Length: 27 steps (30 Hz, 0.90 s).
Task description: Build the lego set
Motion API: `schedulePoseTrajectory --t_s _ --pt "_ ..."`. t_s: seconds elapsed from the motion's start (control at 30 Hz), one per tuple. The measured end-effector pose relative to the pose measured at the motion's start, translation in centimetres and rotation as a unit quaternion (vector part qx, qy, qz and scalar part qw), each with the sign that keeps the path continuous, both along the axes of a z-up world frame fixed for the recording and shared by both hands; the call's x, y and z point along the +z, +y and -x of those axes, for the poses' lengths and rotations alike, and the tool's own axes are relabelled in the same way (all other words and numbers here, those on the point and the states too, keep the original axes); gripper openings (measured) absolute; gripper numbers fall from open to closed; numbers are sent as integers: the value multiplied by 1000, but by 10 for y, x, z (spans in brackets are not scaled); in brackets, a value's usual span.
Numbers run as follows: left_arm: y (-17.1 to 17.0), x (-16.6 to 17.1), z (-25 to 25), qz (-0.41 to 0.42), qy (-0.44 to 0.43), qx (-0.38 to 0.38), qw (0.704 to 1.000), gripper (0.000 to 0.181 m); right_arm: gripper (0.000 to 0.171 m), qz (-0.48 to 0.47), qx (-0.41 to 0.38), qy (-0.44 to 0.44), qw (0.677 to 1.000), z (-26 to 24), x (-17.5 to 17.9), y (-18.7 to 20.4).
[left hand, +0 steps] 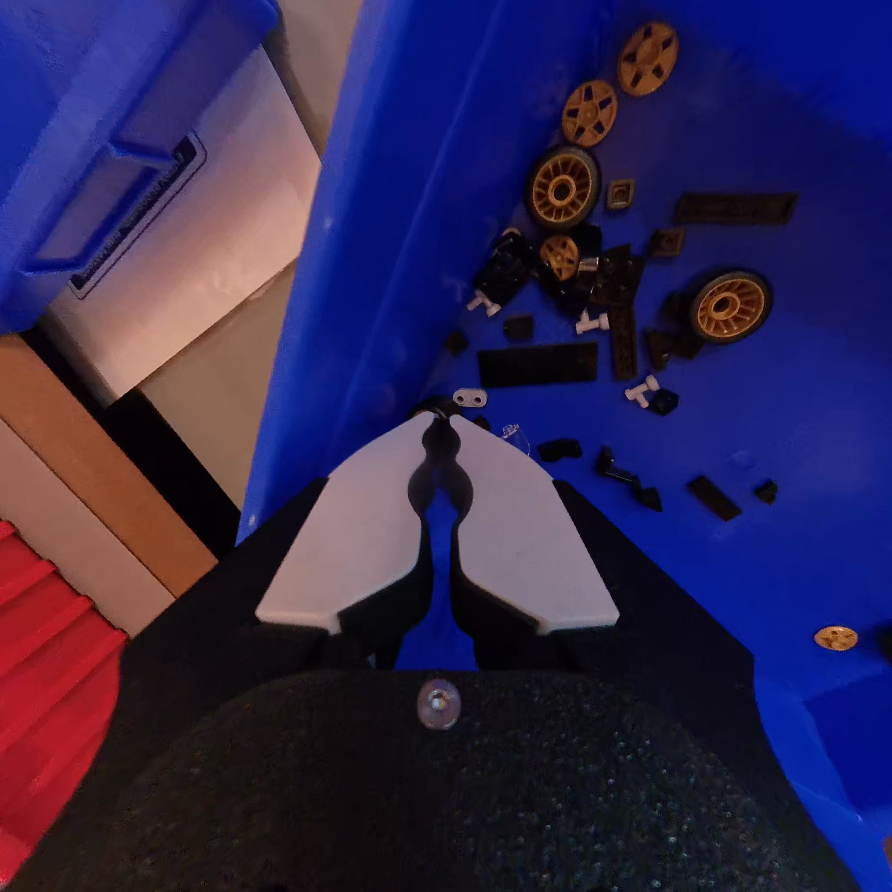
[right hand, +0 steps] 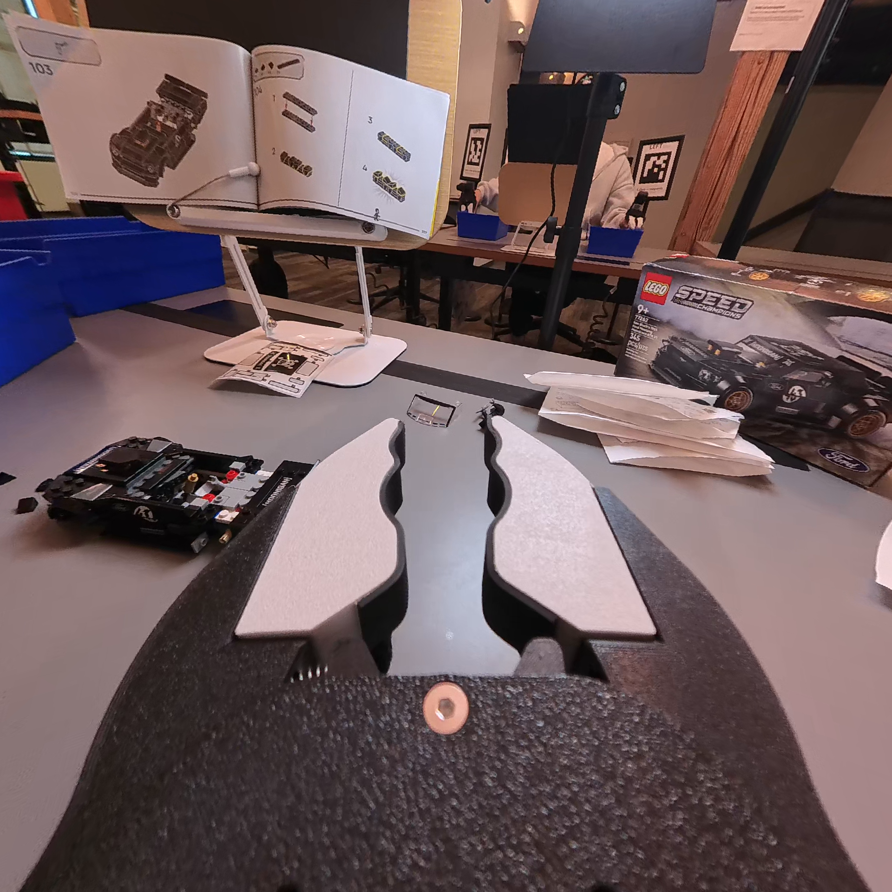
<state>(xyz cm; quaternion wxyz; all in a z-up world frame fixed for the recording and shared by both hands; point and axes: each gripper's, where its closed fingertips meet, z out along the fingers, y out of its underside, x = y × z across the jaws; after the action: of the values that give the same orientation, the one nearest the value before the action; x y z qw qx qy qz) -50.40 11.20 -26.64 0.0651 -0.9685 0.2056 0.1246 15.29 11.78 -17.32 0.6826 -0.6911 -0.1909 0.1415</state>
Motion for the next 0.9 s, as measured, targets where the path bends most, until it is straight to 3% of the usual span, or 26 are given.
schedulePoseTrajectory --t_s 0.17,0.4,0.53,0.6,0.9 --pt "-4 -9 10 38 44 -10 998 10 32 2 2 -1 1000 1 -1 0" --pt "-9 -20 12 79 41 11 996 19 32 4 2 1 1000 0 -2 0" --pt "-8 -20 19 89 72 -8 993 17 31 4 2 -1 1000 1 -2 0" --pt "-9 -15 17 95 73 -24 992 6 31 4 2 -2 1000 1 -2 0" --pt "-45 51 -45 54 -102 -107 987 6 31 5 8 0 1000 3 -2 -1"
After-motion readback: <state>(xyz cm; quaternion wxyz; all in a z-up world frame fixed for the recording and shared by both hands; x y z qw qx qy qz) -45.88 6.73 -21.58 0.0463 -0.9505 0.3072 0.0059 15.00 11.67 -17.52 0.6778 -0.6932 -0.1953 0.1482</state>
